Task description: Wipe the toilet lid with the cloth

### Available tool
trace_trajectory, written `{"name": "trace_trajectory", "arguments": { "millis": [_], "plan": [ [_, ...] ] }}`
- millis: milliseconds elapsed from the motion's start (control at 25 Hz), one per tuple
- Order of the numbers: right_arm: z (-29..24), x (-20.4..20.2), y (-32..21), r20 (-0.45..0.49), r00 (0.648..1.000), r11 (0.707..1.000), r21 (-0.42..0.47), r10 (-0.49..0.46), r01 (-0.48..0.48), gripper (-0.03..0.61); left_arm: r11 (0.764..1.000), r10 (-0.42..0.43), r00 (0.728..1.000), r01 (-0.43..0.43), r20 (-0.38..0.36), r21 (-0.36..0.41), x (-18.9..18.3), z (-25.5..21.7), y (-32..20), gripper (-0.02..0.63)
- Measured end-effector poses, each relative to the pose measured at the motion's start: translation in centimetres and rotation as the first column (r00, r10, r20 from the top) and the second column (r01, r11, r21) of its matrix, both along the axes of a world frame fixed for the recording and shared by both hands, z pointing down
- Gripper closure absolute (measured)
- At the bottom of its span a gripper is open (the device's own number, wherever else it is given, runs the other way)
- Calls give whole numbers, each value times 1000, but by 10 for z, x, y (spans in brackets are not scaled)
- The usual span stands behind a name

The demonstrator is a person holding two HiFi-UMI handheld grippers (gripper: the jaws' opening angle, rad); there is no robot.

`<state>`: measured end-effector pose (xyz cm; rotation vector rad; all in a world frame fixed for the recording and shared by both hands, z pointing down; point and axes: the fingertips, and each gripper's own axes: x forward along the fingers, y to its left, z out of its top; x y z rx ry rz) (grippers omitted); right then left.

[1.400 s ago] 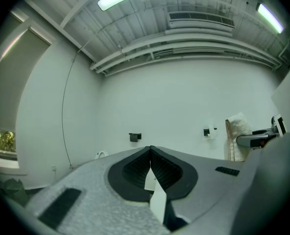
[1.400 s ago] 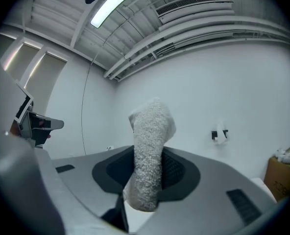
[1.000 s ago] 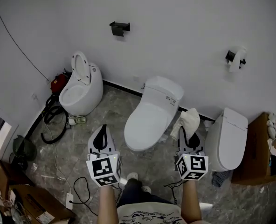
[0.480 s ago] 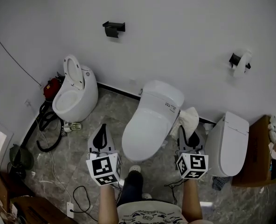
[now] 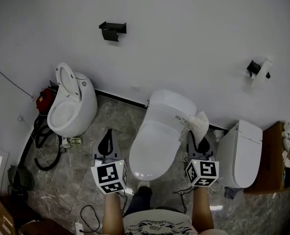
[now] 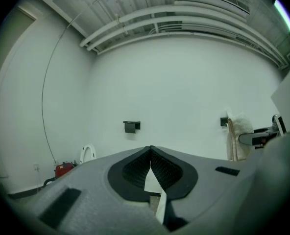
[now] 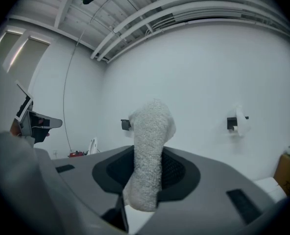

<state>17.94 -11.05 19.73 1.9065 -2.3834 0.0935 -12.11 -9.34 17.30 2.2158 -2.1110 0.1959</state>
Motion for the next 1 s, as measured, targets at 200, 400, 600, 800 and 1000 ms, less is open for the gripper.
{"name": "trace_trajectory", "arguments": {
  "millis": [200,400,600,800,1000],
  "plan": [
    [14,-14,-38,-17,1000,999,-34,7,-7,459,999,31,999,-31,5,-33,-10,17,-42,606],
    [42,-18,-62,-53,999,997,-83,2,-7,459,996,35,999,-34,5,-79,-18,46,-67,606],
    [72,-22,-84,-71,997,990,-138,-34,24,459,992,16,1000,-15,8,-129,-22,79,-85,606],
    [104,-29,-105,-82,992,977,-196,-98,80,459,985,-8,1000,8,0,-170,-21,106,-97,606],
    [141,-39,-126,-110,979,958,-250,-173,141,459,979,-32,999,29,-12,-201,-24,136,-106,606]
  ]
}}
